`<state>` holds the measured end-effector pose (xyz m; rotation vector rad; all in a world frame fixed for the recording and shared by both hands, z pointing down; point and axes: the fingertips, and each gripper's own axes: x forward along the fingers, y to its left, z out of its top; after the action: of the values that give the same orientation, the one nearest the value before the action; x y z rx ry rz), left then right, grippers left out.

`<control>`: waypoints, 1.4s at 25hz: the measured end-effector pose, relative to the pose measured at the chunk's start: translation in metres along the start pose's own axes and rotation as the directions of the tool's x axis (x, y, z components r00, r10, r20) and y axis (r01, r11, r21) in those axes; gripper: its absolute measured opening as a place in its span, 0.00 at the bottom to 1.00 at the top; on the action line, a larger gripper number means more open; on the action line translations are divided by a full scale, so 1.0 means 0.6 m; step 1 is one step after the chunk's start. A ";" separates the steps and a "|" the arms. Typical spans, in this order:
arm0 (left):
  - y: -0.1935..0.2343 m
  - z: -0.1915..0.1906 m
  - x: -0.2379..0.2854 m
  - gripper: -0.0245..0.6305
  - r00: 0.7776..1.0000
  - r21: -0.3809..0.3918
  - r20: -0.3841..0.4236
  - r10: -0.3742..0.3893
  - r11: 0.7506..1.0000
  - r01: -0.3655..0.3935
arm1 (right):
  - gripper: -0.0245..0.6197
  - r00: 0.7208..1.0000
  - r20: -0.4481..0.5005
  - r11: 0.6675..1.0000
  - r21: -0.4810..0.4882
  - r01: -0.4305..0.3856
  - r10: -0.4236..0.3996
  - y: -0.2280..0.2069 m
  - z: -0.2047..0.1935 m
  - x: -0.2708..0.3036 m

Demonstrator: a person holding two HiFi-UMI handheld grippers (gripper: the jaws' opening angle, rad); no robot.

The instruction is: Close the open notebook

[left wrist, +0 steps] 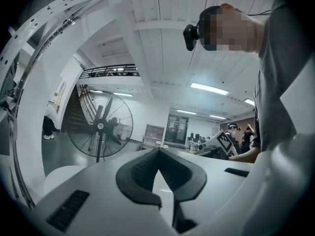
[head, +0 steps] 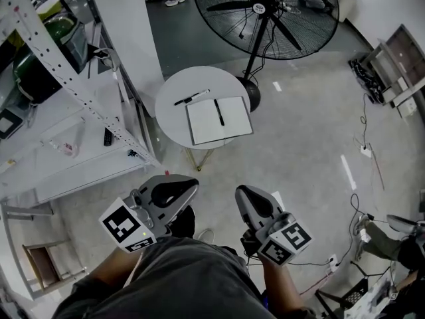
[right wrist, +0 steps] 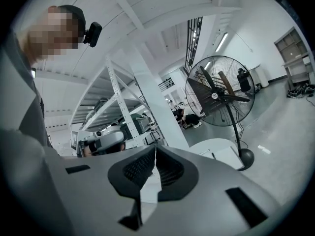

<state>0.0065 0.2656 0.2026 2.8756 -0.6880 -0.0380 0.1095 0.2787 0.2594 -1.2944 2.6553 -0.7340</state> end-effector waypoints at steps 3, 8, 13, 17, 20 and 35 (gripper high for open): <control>0.043 0.002 0.017 0.06 1.000 -0.001 -0.007 -0.008 1.000 0.008 | 0.07 1.000 -0.002 1.000 0.004 0.008 -0.008 -0.022 0.010 0.037; 0.120 0.004 0.039 0.06 1.000 -0.013 -0.021 -0.022 1.000 0.022 | 0.07 1.000 -0.013 1.000 0.013 0.028 -0.027 -0.057 0.026 0.104; 0.190 0.006 0.053 0.06 0.999 -0.029 -0.031 -0.039 0.999 0.038 | 0.07 0.999 -0.027 0.999 0.022 0.048 -0.048 -0.083 0.037 0.169; 0.241 0.016 0.063 0.06 0.998 -0.039 -0.033 -0.050 0.998 0.049 | 0.07 0.997 -0.039 0.997 0.029 0.065 -0.064 -0.098 0.047 0.216; 0.278 0.024 0.068 0.06 0.998 -0.047 -0.032 -0.058 0.997 0.056 | 0.07 0.996 -0.046 0.996 0.031 0.080 -0.079 -0.108 0.057 0.246; 0.408 0.025 0.080 0.06 0.995 -0.082 -0.035 -0.096 0.992 0.093 | 0.07 0.988 -0.076 0.990 0.039 0.135 -0.132 -0.142 0.067 0.362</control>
<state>-0.0613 0.0270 0.2337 2.8215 -0.5309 -0.0227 0.0443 0.0534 0.2893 -1.4727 2.6114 -0.8684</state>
